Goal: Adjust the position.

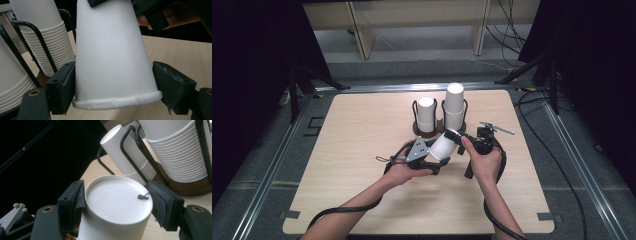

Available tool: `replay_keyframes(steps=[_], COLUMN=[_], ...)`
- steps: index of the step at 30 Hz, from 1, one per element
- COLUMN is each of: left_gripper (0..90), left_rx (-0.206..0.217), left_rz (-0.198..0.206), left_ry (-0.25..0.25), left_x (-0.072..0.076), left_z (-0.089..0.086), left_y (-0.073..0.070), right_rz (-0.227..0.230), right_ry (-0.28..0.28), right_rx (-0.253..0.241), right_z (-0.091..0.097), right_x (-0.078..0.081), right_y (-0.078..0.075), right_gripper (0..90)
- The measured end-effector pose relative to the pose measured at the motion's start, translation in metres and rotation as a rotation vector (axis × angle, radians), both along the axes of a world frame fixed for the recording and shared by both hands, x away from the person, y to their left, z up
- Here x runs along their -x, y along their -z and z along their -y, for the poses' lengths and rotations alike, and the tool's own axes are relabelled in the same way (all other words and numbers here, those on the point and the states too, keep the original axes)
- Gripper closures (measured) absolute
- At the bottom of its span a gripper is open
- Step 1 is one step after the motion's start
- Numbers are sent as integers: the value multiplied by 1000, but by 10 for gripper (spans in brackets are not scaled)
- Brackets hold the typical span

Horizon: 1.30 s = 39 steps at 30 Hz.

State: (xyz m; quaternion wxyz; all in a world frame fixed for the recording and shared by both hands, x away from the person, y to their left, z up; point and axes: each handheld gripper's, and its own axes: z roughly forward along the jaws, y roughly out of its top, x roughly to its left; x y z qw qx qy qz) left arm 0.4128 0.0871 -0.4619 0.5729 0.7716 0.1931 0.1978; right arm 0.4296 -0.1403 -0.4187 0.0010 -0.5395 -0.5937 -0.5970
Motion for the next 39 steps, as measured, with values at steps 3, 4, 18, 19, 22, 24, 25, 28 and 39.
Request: replay_keyframes(steps=[3,4,18,19,22,24,25,28,39], left_gripper=[236,239,273,275,278,279,280,283,289], left_rx=[-8,-9,-2,-6,-14,-16,-10,-16,-25], left_rz=[3,1,-10,-12,-18,-30,-30,-36,-53], left_ry=[5,5,20,24,28,28,30,35,22], left_x=[0,0,2,2,2,2,2,3,2], left_z=[-1,-2,-3,-3,-5,-6,-7,-10,-34], left_y=[0,0,-2,-2,-3,-3,-3,-3,-7], right_rz=[4,2,14,35,59,75,100,158,279], right_ry=[-11,-11,-21,-31,-13,-10,-10,16,16], right_rx=[6,0,6,-9,-5,5,-3,18,43], right_z=[0,0,1,2,3,5,5,9,34], right_x=[-1,-1,-4,-5,-5,-5,-5,-5,2], right_y=[2,3,2,2,-1,-3,-3,-6,-2], right_gripper=[319,311,220,220,215,202,200,187,218])
